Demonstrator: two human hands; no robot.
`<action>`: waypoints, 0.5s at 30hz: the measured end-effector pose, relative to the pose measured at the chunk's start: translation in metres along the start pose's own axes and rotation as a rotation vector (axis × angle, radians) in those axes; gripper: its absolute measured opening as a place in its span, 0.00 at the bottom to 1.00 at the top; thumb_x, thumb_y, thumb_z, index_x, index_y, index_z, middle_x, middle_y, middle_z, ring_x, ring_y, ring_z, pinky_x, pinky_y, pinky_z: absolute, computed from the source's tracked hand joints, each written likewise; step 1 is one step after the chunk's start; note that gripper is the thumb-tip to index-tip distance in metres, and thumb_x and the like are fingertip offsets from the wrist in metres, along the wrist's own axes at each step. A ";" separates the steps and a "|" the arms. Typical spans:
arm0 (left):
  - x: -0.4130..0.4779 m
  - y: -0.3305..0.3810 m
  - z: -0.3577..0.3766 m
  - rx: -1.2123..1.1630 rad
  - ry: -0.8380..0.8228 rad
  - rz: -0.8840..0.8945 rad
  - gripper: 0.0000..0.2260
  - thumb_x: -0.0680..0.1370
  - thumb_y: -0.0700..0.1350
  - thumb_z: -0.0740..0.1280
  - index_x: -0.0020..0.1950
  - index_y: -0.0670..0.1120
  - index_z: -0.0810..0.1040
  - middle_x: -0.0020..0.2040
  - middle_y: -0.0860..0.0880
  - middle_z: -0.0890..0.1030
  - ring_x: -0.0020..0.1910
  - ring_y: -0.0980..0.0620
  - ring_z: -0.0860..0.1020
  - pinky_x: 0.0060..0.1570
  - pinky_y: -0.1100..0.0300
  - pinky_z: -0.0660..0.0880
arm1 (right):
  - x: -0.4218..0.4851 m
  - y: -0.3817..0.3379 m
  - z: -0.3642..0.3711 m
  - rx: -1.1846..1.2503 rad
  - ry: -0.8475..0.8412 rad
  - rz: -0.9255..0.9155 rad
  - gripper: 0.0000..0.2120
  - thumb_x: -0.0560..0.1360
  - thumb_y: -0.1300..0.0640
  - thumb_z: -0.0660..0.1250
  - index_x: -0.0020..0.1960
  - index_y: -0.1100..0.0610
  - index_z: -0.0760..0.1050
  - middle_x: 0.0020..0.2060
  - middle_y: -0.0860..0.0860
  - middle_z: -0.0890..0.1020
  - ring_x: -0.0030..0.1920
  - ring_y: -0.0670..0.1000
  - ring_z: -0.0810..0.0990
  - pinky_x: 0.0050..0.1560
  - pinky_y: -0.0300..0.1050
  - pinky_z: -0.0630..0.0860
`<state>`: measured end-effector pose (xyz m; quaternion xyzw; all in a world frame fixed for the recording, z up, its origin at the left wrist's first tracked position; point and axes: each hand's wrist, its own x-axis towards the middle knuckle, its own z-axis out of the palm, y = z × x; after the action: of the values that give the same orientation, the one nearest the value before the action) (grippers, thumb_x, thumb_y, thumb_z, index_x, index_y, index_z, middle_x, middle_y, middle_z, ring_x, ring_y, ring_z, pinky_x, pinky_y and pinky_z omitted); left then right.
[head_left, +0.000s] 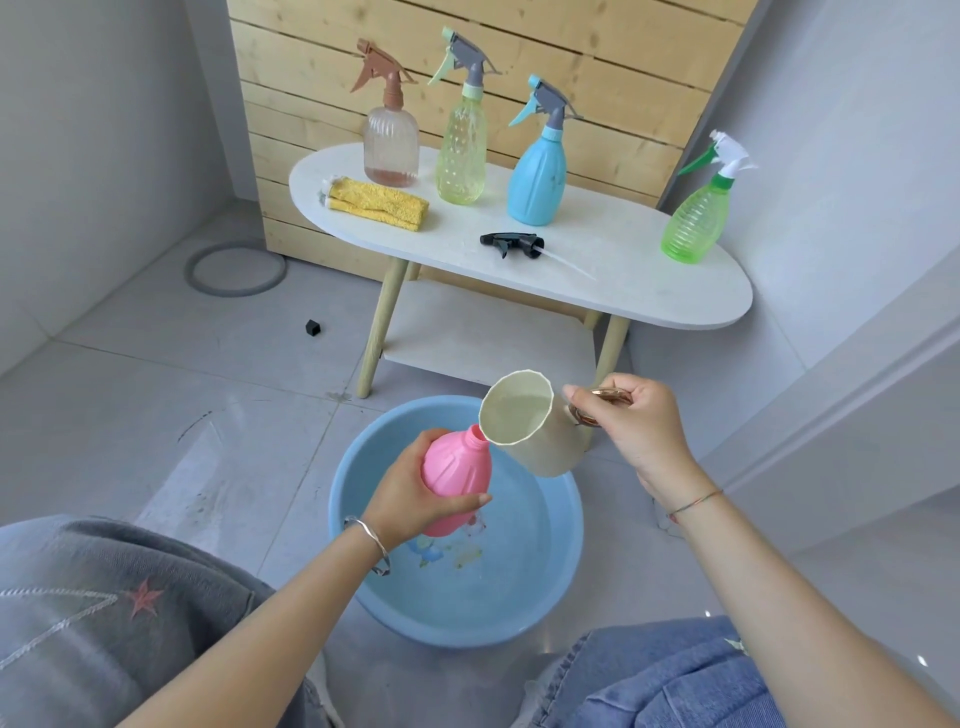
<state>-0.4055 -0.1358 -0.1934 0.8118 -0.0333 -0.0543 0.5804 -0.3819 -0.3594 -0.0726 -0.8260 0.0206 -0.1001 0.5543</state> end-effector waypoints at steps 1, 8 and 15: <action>0.000 0.000 0.000 0.001 -0.001 0.000 0.31 0.62 0.54 0.82 0.59 0.59 0.70 0.53 0.61 0.77 0.52 0.62 0.76 0.47 0.61 0.77 | -0.001 -0.001 0.000 -0.016 0.004 -0.008 0.23 0.69 0.58 0.75 0.30 0.70 0.64 0.26 0.55 0.67 0.32 0.50 0.66 0.36 0.41 0.63; 0.000 -0.003 0.001 0.024 0.001 0.023 0.31 0.61 0.55 0.82 0.59 0.61 0.69 0.53 0.62 0.76 0.52 0.64 0.75 0.47 0.63 0.77 | -0.002 -0.010 -0.002 -0.111 0.029 -0.068 0.20 0.69 0.60 0.75 0.30 0.70 0.67 0.27 0.62 0.74 0.29 0.47 0.66 0.29 0.37 0.61; 0.002 -0.006 0.005 0.040 0.006 0.022 0.33 0.60 0.54 0.82 0.60 0.57 0.70 0.54 0.61 0.77 0.52 0.64 0.75 0.46 0.67 0.75 | -0.003 -0.014 0.000 -0.164 0.015 -0.126 0.20 0.68 0.62 0.75 0.28 0.61 0.64 0.25 0.56 0.70 0.26 0.44 0.62 0.27 0.33 0.58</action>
<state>-0.4048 -0.1389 -0.2010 0.8229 -0.0416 -0.0449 0.5649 -0.3862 -0.3534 -0.0600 -0.8676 -0.0190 -0.1390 0.4771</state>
